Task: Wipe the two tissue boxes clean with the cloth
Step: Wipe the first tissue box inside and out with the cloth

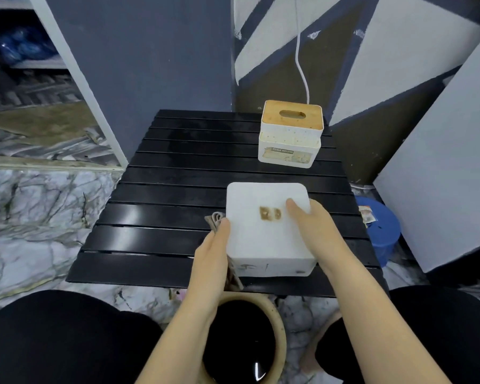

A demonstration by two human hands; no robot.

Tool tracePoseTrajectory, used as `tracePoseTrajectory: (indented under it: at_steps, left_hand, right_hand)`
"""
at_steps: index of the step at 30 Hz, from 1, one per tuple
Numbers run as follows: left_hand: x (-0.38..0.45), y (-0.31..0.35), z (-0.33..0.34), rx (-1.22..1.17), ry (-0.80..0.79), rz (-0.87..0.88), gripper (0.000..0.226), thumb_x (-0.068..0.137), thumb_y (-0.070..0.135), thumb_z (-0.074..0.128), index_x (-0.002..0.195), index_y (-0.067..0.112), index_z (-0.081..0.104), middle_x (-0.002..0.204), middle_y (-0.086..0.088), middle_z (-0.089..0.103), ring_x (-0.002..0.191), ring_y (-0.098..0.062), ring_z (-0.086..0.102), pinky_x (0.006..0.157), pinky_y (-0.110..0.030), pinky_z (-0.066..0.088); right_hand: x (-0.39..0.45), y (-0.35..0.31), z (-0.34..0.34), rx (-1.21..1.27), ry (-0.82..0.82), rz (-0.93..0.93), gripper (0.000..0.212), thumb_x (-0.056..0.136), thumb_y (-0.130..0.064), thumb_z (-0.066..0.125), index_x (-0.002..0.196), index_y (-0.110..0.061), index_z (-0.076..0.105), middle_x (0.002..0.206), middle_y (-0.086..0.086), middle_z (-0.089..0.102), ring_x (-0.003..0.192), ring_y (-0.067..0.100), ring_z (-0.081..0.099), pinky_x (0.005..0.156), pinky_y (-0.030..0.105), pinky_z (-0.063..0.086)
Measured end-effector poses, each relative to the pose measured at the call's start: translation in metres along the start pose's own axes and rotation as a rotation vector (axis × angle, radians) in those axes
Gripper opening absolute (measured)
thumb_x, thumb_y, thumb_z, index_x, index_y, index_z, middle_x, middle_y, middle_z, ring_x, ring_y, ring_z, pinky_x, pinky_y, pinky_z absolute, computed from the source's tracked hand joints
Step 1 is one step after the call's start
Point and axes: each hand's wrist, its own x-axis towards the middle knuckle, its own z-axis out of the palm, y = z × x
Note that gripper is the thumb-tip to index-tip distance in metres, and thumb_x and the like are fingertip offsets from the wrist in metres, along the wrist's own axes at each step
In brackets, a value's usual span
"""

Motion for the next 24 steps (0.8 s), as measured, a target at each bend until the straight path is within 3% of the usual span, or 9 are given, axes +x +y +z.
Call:
tracePoseTrajectory:
  at_steps: [2, 6, 8, 10, 12, 16, 19, 21, 24]
  left_hand:
    - [0.002, 0.012, -0.003, 0.077, -0.011, 0.028, 0.055, 0.093, 0.068, 0.049, 0.092, 0.017, 0.067, 0.083, 0.0, 0.068, 0.075, -0.017, 0.061, 0.073, -0.033, 0.046]
    - [0.003, 0.031, -0.006, 0.059, 0.06, 0.149, 0.053, 0.094, 0.065, 0.052, 0.079, 0.014, 0.055, 0.066, -0.006, 0.056, 0.054, -0.014, 0.053, 0.05, -0.023, 0.04]
    - [0.005, 0.037, -0.006, -0.071, 0.068, 0.121, 0.06, 0.089, 0.07, 0.054, 0.076, 0.012, 0.065, 0.072, 0.0, 0.069, 0.066, -0.018, 0.064, 0.062, -0.031, 0.049]
    - [0.004, 0.04, -0.007, -0.186, 0.037, 0.134, 0.051, 0.09, 0.071, 0.053, 0.081, 0.028, 0.08, 0.091, 0.007, 0.079, 0.091, -0.017, 0.074, 0.088, -0.04, 0.055]
    - [0.001, 0.045, -0.006, -0.24, 0.011, 0.176, 0.043, 0.09, 0.07, 0.053, 0.092, 0.038, 0.081, 0.1, 0.008, 0.08, 0.102, -0.017, 0.074, 0.1, -0.044, 0.053]
    - [0.004, 0.047, -0.004, -0.302, 0.125, 0.24, 0.042, 0.087, 0.059, 0.068, 0.08, 0.018, 0.075, 0.089, 0.009, 0.077, 0.088, -0.012, 0.07, 0.084, -0.033, 0.053]
    - [0.007, 0.038, -0.002, -0.305, 0.123, 0.258, 0.027, 0.086, 0.04, 0.077, 0.077, 0.015, 0.073, 0.089, 0.001, 0.071, 0.085, -0.018, 0.064, 0.083, -0.035, 0.05]
    - [0.008, 0.032, -0.002, -0.337, 0.116, 0.236, 0.015, 0.086, 0.026, 0.078, 0.072, 0.021, 0.078, 0.091, -0.001, 0.073, 0.087, -0.018, 0.064, 0.086, -0.035, 0.05]
    - [0.01, 0.026, -0.005, -0.364, 0.103, 0.241, 0.016, 0.084, 0.014, 0.077, 0.07, 0.018, 0.071, 0.086, -0.006, 0.061, 0.084, -0.02, 0.053, 0.082, -0.034, 0.043]
  right_hand:
    - [-0.002, -0.002, 0.0, 0.082, -0.031, -0.016, 0.039, 0.105, -0.042, 0.054, 0.138, -0.021, 0.056, 0.128, -0.002, 0.069, 0.112, 0.019, 0.068, 0.094, 0.039, 0.056]
    - [-0.014, -0.004, -0.001, 0.171, -0.02, -0.258, 0.046, 0.103, -0.023, 0.061, 0.146, -0.028, 0.046, 0.135, -0.015, 0.059, 0.119, 0.005, 0.061, 0.089, 0.022, 0.054]
    - [-0.016, -0.002, -0.003, 0.18, -0.05, -0.39, 0.055, 0.101, -0.017, 0.064, 0.15, -0.03, 0.041, 0.14, -0.018, 0.055, 0.123, -0.002, 0.057, 0.092, 0.021, 0.054]
    - [-0.017, 0.001, -0.007, 0.153, -0.105, -0.49, 0.063, 0.099, -0.009, 0.066, 0.152, -0.027, 0.037, 0.147, -0.015, 0.051, 0.13, -0.002, 0.054, 0.102, 0.024, 0.054]
    - [-0.016, 0.004, -0.012, 0.165, -0.166, -0.57, 0.069, 0.094, -0.002, 0.07, 0.151, -0.02, 0.035, 0.155, -0.01, 0.047, 0.14, 0.004, 0.049, 0.111, 0.034, 0.05]
    - [-0.02, 0.006, -0.011, 0.447, -0.165, -0.541, 0.057, 0.082, -0.009, 0.076, 0.134, -0.006, 0.053, 0.15, -0.008, 0.058, 0.139, 0.009, 0.054, 0.11, 0.034, 0.05]
    - [-0.019, 0.006, -0.005, 0.618, 0.009, -0.459, 0.023, 0.086, -0.025, 0.074, 0.101, -0.009, 0.068, 0.122, -0.006, 0.075, 0.124, 0.011, 0.065, 0.1, 0.036, 0.054]
    - [-0.017, 0.006, -0.003, 0.69, 0.098, -0.429, 0.02, 0.089, -0.026, 0.074, 0.081, -0.01, 0.064, 0.097, -0.001, 0.076, 0.109, 0.015, 0.067, 0.089, 0.038, 0.051]
    - [-0.018, 0.007, -0.003, 0.773, 0.094, -0.447, 0.014, 0.078, -0.014, 0.077, 0.079, -0.01, 0.064, 0.103, 0.003, 0.081, 0.123, 0.009, 0.067, 0.099, 0.033, 0.055]
